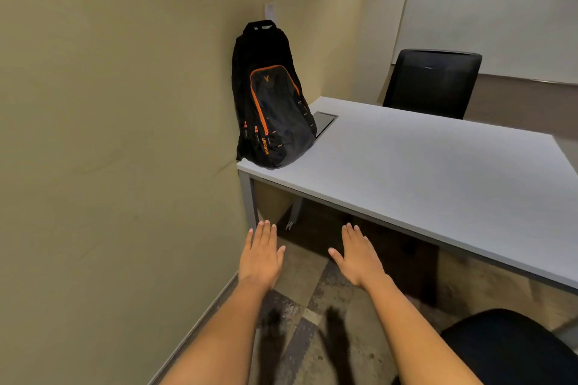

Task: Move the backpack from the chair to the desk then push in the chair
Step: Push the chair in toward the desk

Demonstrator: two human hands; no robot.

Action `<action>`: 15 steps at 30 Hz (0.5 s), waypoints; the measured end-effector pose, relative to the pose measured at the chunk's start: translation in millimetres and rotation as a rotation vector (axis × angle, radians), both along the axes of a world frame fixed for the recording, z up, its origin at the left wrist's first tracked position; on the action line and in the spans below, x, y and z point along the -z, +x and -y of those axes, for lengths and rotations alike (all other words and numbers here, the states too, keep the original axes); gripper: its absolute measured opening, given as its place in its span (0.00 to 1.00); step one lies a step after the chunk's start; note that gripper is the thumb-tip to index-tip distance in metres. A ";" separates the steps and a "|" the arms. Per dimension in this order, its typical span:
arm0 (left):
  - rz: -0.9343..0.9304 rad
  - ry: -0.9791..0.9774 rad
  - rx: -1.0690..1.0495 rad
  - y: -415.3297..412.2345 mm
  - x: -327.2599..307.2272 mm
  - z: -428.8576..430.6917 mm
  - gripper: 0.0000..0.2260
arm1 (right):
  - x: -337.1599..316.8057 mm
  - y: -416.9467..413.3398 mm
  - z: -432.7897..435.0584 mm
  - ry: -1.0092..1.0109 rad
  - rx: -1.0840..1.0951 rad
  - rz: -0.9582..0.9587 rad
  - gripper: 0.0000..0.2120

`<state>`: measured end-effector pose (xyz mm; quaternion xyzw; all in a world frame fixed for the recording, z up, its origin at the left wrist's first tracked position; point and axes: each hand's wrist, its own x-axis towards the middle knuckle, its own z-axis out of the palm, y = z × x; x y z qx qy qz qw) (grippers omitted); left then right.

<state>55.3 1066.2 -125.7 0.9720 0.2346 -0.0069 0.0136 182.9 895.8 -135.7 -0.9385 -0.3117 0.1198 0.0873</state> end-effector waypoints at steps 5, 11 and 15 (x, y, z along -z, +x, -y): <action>0.000 -0.018 0.030 -27.3 15.7 27.7 0.26 | 9.9 -41.7 33.4 -0.030 0.030 -0.033 0.33; 0.003 -0.027 0.077 -38.4 19.1 68.5 0.26 | 5.5 -59.4 81.6 -0.029 0.086 -0.035 0.33; 0.010 -0.027 0.102 -40.2 14.2 97.4 0.26 | -0.7 -63.5 113.4 -0.028 0.103 -0.020 0.33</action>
